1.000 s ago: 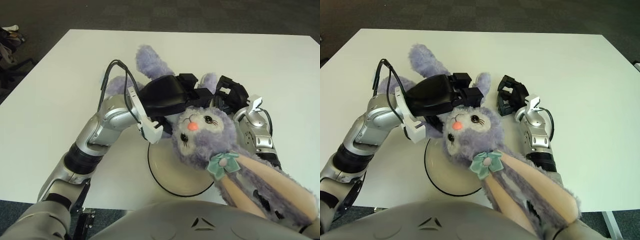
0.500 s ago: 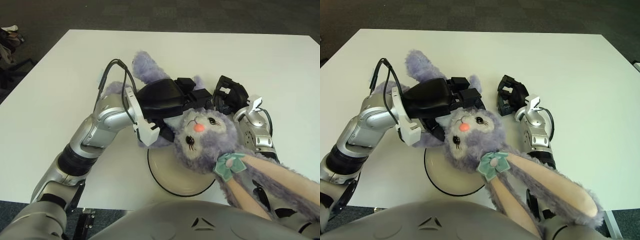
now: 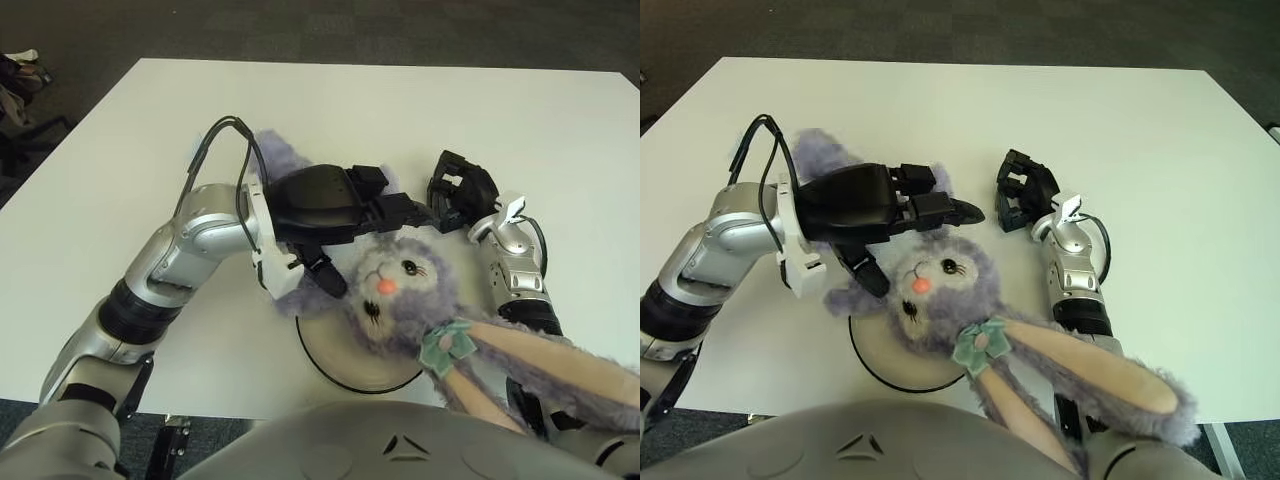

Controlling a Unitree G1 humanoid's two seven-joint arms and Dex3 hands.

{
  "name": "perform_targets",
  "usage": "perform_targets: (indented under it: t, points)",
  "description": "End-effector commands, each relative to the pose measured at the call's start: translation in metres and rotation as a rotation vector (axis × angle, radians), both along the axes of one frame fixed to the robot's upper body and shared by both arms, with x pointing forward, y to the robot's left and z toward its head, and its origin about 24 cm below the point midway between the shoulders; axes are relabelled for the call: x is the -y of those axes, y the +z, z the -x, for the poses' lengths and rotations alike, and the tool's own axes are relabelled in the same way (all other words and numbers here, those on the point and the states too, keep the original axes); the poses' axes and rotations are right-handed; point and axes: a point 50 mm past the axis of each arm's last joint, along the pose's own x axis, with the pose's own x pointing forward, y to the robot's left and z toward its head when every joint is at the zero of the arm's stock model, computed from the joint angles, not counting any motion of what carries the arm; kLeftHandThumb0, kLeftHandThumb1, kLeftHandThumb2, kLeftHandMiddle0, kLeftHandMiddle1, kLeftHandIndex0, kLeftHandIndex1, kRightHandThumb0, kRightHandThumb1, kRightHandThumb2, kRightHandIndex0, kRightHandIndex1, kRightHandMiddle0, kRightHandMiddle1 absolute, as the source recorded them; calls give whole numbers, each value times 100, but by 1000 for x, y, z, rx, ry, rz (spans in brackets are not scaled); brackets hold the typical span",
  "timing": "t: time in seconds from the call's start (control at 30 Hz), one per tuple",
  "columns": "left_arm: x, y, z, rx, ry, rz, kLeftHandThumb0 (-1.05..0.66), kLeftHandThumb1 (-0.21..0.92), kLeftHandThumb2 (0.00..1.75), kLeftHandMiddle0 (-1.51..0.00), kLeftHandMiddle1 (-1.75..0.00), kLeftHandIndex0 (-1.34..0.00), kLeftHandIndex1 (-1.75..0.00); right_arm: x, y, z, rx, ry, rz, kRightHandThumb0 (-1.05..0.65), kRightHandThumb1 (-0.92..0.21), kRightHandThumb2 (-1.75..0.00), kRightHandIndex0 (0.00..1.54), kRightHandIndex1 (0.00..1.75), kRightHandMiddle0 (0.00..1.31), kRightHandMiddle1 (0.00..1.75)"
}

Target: Put the doll into the plate.

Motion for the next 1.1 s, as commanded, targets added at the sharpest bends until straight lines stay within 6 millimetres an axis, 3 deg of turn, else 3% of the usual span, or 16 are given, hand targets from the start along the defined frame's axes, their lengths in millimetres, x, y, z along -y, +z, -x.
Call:
perform_targets:
  t: [0.0, 0.03, 0.1, 0.2, 0.3, 0.57, 0.77, 0.93, 1.07]
  points:
    - [-2, 5, -2, 35, -14, -61, 17, 91, 58, -17, -168, 0, -12, 4, -34, 14, -158, 4, 22, -1, 10, -175, 89, 175, 78, 164]
    - [-2, 5, -2, 39, -15, -79, -7, 92, 65, -13, -156, 0, -8, 4, -35, 14, -161, 6, 24, -1, 10, -175, 89, 175, 79, 163]
    - [-2, 7, -3, 48, -19, -99, -34, 92, 72, -9, -121, 0, -3, 4, -35, 14, -161, 9, 29, -1, 10, -175, 89, 175, 79, 162]
    - [-2, 9, -4, 60, -26, -115, -48, 92, 75, -5, -89, 0, -1, 4, -34, 14, -151, 10, 37, -1, 11, -175, 89, 175, 81, 160]
    - [-2, 11, -5, 60, -36, -121, -55, 92, 78, -2, -76, 0, 0, 4, -34, 14, -150, -5, 35, -1, 11, -175, 89, 175, 81, 161]
    - [-4, 13, -9, 55, -70, -94, -63, 92, 81, 0, -61, 0, 0, 3, -34, 13, -133, -48, 47, -1, 7, -175, 87, 175, 72, 172]
    - [-2, 14, -11, 14, -81, -63, -68, 92, 79, -1, -55, 0, 0, 2, -31, 13, -81, -47, 108, -1, 7, -175, 87, 175, 72, 172]
    - [-1, 14, -13, -40, -68, -64, -73, 92, 71, -2, -63, 0, 0, 1, -30, 14, -82, -27, 125, -1, 9, -175, 87, 175, 77, 166]
    - [0, 16, -13, -55, -67, -54, -78, 92, 68, -2, -82, 0, 0, 1, -30, 14, -100, -5, 116, -1, 10, -175, 87, 175, 80, 163]
